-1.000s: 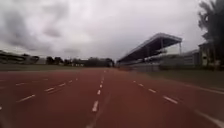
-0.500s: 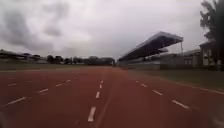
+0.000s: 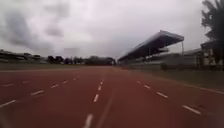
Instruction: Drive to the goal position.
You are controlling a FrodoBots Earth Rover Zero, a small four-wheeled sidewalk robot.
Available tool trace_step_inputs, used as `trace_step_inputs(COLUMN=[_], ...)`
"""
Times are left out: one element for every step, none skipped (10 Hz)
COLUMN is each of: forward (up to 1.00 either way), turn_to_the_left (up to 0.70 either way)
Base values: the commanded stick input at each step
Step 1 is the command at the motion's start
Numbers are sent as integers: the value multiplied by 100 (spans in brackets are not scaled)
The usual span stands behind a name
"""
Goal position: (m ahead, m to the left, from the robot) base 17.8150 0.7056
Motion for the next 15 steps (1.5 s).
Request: trace_step_inputs(forward=[50, 50, 50, 50, 50, 50, 50, 50, 50, 50, 50, 50, 50, 50, 50], turn_to_the_left=[0, 0, 0, 0, 0, 0, 0, 0, 0, 0, 0, 0, 0, 0, 0])
